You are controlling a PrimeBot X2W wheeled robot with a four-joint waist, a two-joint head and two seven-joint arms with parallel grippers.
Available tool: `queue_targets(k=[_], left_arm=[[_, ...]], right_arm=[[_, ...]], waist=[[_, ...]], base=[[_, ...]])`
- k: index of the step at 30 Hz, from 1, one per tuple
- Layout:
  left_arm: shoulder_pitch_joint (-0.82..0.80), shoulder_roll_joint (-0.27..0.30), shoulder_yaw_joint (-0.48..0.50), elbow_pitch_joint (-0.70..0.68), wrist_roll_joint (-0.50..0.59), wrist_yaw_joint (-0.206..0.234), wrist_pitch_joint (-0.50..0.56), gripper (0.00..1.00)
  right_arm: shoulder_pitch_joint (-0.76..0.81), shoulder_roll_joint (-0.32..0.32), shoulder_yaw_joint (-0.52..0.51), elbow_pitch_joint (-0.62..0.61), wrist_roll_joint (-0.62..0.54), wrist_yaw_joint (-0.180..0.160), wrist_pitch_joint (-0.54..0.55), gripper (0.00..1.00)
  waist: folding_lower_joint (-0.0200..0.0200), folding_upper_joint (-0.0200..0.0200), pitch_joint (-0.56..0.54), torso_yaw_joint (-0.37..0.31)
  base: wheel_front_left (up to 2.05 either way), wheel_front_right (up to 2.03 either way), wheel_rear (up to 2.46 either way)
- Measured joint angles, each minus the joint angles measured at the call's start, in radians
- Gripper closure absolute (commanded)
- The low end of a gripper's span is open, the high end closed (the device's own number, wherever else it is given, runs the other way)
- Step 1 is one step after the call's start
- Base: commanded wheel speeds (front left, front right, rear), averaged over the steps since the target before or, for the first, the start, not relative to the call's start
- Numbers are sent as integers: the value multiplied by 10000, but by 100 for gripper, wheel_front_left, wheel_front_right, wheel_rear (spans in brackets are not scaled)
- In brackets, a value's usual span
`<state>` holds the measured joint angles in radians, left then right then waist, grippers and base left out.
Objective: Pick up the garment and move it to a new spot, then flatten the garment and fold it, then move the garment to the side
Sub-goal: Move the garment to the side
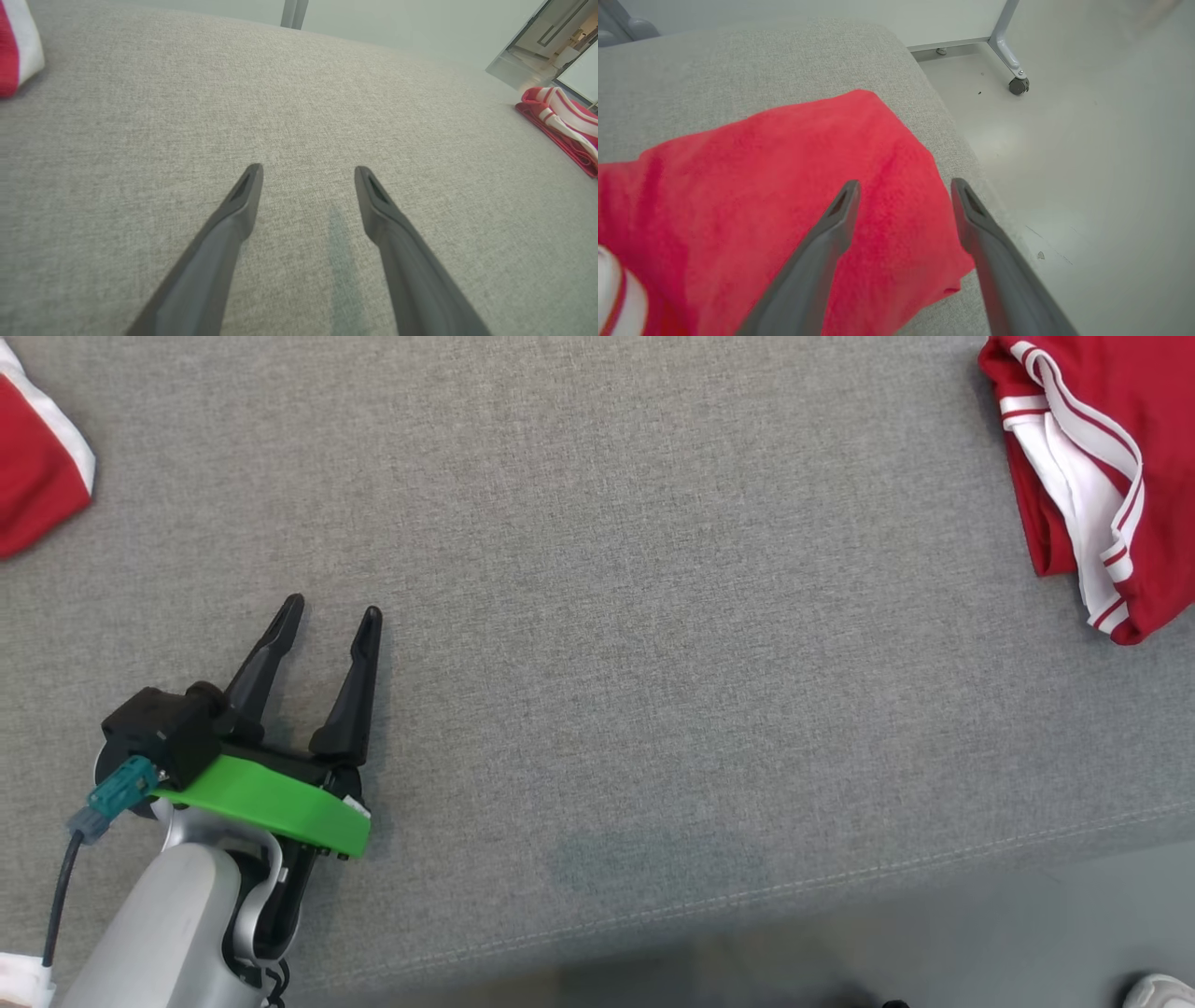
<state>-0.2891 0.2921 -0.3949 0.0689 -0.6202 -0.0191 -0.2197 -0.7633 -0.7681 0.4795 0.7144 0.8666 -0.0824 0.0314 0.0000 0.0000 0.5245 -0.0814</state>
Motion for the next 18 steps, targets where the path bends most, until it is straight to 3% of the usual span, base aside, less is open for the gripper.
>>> queue_targets(k=[7, 18], left_arm=[[-2, -382, -119, 353, -19, -180, -105, 0], [12, -1051, -230, 1122, -265, -414, -238, 0]], right_arm=[[505, 412, 489, 2, -198, 169, -424, 0], [1112, 957, 1172, 17, -564, 744, -918, 0]], waist=[[0, 0, -389, 115], [0, 0, -1188, 692]], base=[[0, 0, 0], [0, 0, 0]])
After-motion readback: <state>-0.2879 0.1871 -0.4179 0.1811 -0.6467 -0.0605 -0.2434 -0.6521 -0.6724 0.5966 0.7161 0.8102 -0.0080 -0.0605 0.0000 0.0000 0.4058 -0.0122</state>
